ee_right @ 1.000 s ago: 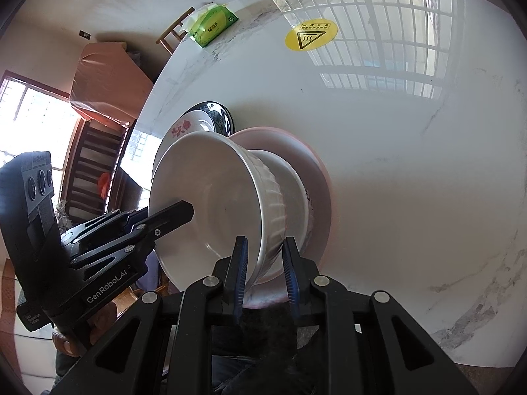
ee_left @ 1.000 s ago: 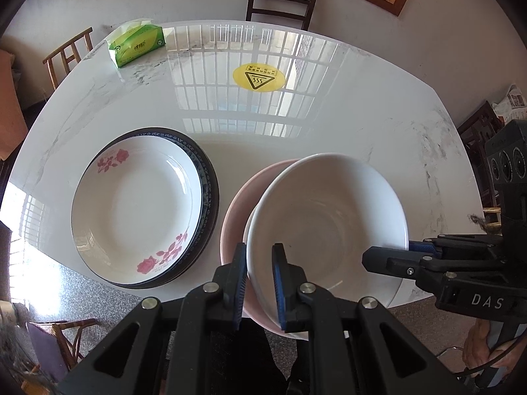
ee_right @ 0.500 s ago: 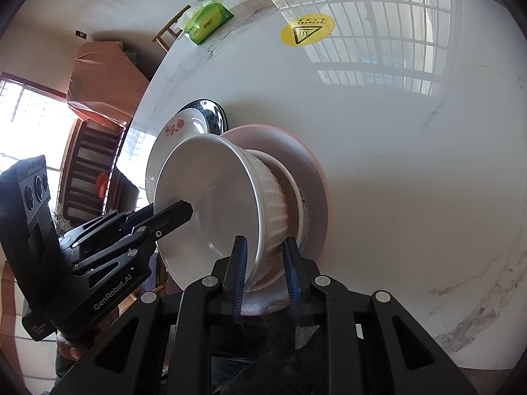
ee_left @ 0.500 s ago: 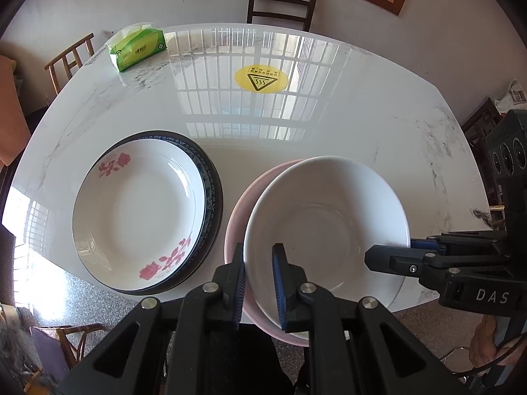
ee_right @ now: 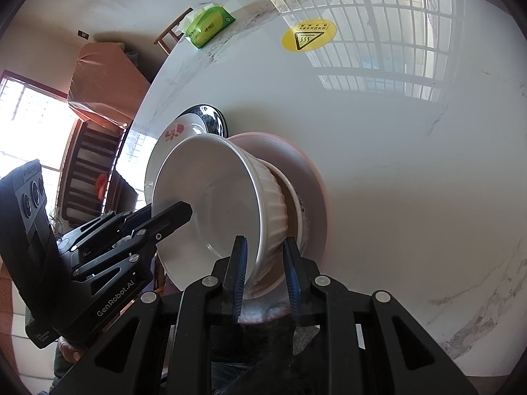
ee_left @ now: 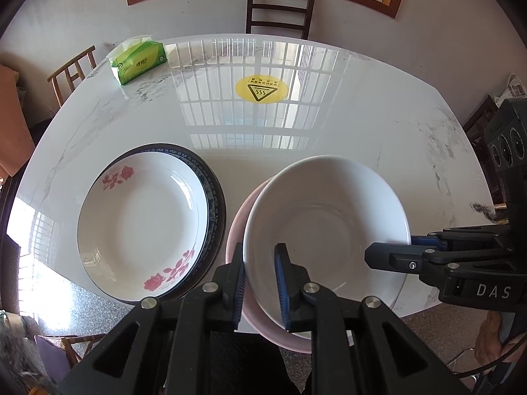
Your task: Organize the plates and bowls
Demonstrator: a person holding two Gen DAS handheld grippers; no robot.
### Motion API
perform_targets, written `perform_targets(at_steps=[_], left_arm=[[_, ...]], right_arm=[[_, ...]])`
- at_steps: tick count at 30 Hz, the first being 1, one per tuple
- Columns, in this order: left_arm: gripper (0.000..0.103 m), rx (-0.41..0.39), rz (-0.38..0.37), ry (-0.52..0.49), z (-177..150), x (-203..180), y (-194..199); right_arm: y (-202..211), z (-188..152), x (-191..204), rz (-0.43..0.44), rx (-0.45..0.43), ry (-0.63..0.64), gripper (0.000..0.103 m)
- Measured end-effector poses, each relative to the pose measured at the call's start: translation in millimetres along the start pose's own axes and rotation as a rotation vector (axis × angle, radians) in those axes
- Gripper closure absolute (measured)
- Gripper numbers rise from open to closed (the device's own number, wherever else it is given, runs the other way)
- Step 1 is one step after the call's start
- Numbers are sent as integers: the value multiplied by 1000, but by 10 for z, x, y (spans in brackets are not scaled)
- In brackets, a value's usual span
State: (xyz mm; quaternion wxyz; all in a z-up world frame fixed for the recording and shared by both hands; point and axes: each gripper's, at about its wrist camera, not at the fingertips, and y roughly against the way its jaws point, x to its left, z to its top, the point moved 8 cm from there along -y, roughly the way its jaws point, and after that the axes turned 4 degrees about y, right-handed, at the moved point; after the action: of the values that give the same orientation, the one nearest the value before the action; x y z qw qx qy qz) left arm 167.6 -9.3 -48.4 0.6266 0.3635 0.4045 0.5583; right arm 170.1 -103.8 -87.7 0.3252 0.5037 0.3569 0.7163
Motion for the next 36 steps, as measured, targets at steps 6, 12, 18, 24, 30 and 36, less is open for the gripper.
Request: perform_targets(at_steps=[6,12,18,24,30,36], left_arm=[[86,-24,-5,-2,32,26,45],[84,-59,-15,-7,83,15,138],[82,-87,-13,-7,76,40,209],[81,-89,-23,31,17,163,221],[81,-66,-29,66,-76,280,155],[78,-59,-14,55,-164,293,114]], right_arm=[[3,13,-10,18,-14,-4,80],[49,37,-11,10,-34,5,73],[78,63,-33,43,-53,-11,71],[156,89,-93,57,-127,-25,71],[269,175,25,-39,-205,83,85],[257,246,83,-85,-222,127,91]])
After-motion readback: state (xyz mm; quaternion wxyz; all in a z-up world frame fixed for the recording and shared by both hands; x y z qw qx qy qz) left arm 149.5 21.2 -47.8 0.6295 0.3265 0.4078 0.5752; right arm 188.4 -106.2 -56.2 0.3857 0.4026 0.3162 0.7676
